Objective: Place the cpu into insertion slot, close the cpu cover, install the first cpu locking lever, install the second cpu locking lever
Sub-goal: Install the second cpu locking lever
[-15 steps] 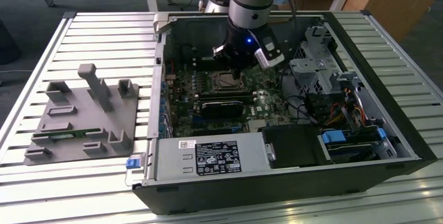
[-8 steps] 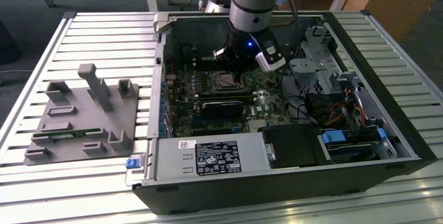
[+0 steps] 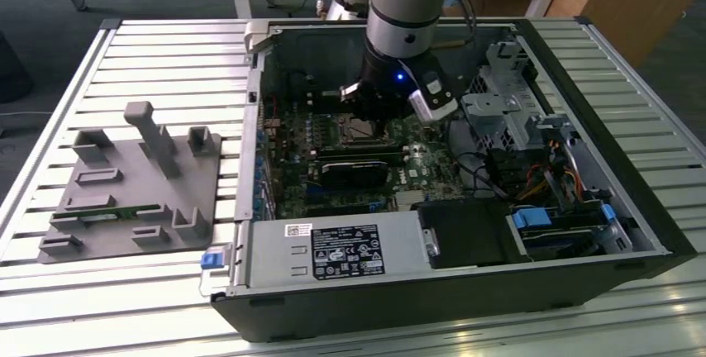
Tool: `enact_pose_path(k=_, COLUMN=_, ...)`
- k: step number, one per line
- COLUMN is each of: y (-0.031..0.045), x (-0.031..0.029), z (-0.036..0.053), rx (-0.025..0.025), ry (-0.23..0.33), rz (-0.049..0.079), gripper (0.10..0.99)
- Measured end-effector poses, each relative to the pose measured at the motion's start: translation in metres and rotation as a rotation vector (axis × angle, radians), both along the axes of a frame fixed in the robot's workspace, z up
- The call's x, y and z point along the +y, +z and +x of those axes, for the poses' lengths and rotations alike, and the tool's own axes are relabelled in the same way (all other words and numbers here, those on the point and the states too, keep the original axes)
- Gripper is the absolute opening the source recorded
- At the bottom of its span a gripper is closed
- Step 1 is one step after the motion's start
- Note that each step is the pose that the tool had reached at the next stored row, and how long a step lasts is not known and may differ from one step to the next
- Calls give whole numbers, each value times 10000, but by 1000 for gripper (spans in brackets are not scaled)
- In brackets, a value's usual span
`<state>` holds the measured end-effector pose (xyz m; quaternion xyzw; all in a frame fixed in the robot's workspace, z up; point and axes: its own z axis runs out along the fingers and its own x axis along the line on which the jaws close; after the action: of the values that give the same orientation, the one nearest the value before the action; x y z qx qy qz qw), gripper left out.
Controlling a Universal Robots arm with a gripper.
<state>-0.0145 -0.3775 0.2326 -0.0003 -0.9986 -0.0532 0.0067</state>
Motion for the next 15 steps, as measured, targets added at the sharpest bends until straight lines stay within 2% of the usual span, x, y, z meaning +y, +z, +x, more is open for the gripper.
enact_pose_path(k=10, y=-23, x=-32, z=-330, rx=0, ry=73, rz=1, gripper=106)
enact_pose_path(k=13, y=-57, x=-34, z=-352, rx=2, ry=107, rz=19, gripper=106)
enact_pose_path(k=15, y=-82, x=-37, z=-353, rx=2, ry=108, rz=94, gripper=106)
